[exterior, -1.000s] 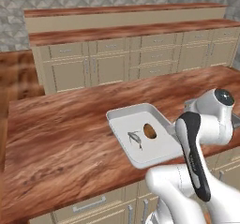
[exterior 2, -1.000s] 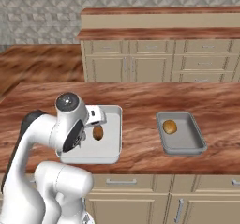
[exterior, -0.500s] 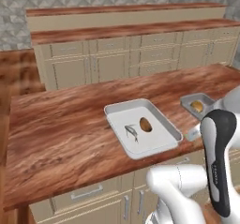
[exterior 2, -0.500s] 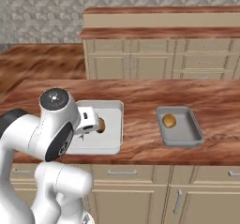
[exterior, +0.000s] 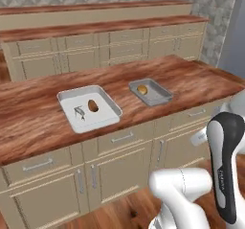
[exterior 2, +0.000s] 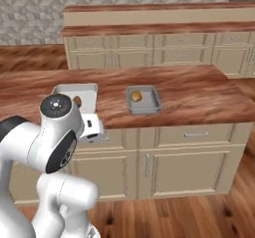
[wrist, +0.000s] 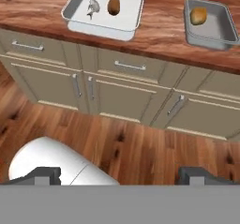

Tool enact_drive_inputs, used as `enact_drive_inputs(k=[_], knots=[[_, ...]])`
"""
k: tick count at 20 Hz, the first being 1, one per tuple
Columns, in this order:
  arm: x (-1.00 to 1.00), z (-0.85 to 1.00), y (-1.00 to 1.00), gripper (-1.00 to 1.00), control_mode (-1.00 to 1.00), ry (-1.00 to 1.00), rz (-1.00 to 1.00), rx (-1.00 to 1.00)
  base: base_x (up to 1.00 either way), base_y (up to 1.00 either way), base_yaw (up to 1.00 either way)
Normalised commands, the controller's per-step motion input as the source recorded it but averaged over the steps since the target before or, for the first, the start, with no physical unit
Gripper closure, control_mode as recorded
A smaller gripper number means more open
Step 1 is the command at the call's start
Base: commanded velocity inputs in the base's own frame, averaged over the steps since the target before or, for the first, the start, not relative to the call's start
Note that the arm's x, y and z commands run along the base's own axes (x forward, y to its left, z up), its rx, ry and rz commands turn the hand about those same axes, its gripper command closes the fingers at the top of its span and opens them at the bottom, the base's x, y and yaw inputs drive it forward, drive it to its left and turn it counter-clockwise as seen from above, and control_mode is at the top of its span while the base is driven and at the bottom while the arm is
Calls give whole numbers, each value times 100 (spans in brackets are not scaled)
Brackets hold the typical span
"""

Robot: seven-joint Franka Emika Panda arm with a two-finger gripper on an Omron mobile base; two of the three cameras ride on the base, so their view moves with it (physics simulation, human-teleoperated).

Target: Place one potato and one fish in each tupperware on the nearby counter, to pack two identical lunches.

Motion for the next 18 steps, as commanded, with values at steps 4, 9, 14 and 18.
enact_drive_inputs(k=[4,9,14,18], knots=[[0,0,0,-100,100,0,0,0,-11,-78,-57],[0,0,0,-100,100,0,0,0,20,-20,-79],[0,0,0,-100,100,0,0,0,21,-2,-89],[0,0,0,-100,100,0,0,0,17,-8,-89]])
